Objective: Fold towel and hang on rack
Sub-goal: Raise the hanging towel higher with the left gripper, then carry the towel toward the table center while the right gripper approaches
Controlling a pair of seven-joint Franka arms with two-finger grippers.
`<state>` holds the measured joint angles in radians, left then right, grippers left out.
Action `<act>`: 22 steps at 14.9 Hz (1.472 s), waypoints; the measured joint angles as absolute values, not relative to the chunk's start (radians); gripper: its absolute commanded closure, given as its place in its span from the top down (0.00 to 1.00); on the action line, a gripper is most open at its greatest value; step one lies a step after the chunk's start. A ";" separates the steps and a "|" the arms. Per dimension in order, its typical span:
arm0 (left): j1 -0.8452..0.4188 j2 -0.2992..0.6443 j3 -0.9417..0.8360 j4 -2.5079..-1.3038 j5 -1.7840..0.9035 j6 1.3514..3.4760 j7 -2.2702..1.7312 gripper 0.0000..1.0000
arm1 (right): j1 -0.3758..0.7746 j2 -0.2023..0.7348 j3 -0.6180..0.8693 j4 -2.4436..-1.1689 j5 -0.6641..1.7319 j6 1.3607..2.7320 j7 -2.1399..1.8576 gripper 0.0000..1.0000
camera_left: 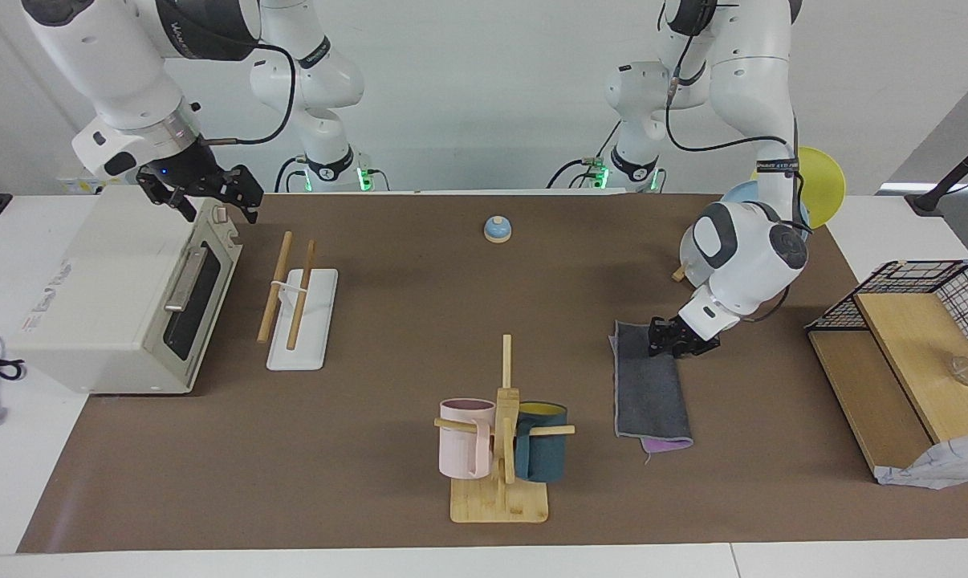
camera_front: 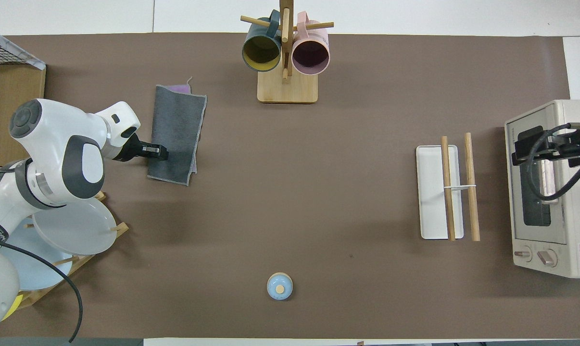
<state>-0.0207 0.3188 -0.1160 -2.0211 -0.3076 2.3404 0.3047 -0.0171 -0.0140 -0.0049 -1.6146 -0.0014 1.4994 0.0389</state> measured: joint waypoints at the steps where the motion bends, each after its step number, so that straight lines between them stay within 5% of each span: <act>1: -0.020 0.318 -0.115 -2.020 -0.308 2.340 0.305 0.00 | -0.017 -0.014 -0.005 -1.615 -0.001 1.499 0.039 1.00; 7: -0.019 0.320 -0.113 -2.003 -0.341 2.311 0.290 0.00 | -0.017 -0.014 -0.005 -1.615 -0.001 1.499 0.039 1.00; 11: -0.018 0.312 -0.111 -1.889 -0.341 2.180 0.137 0.00 | -0.017 -0.014 -0.005 -1.615 -0.001 1.499 0.039 1.00; 22: -0.047 0.157 -0.204 -1.713 -0.341 1.940 -0.766 0.00 | -0.017 -0.014 -0.005 -1.615 -0.001 1.499 0.039 1.00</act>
